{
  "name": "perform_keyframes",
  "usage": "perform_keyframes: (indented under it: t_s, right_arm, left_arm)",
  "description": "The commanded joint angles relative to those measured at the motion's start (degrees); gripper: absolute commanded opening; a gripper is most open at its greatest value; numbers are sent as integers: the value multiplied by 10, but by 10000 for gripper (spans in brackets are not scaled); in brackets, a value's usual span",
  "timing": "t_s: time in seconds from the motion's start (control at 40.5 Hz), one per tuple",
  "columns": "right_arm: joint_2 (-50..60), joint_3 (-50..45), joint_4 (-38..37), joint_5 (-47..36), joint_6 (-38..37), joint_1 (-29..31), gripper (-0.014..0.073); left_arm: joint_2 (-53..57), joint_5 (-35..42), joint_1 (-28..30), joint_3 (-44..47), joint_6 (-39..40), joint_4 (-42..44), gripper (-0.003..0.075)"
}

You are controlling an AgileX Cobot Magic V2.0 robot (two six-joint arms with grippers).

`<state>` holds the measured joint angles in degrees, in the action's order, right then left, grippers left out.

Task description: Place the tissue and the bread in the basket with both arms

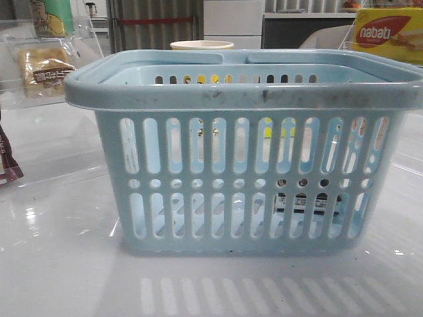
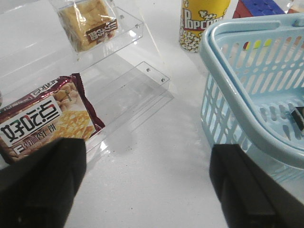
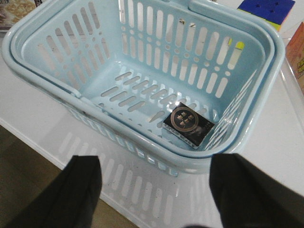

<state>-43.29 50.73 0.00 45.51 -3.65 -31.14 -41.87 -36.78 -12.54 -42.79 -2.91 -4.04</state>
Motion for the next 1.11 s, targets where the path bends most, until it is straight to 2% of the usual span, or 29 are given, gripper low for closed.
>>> perform_keyframes:
  t_s: [0.0, 0.321, 0.716, 0.839, 1.086]
  right_arm:
    - [0, 14, -8, -35, 5, -1, 580]
    - [0, 14, -8, -35, 5, -1, 580]
    - [0, 14, -8, -35, 5, -1, 580]
    - [0, 14, -8, -35, 5, -1, 580]
    - [0, 14, -8, -35, 5, -1, 580]
  left_arm:
    - [-49, 54, -4, -48, 8, 6, 625]
    - [-277, 85, 55, -192, 21, -8, 624]
    - [-510, 96, 93, -388, 21, -38, 623]
    - [-557, 98, 103, -423, 21, -38, 623]
    - [-611, 178, 109, -434, 21, -38, 623]
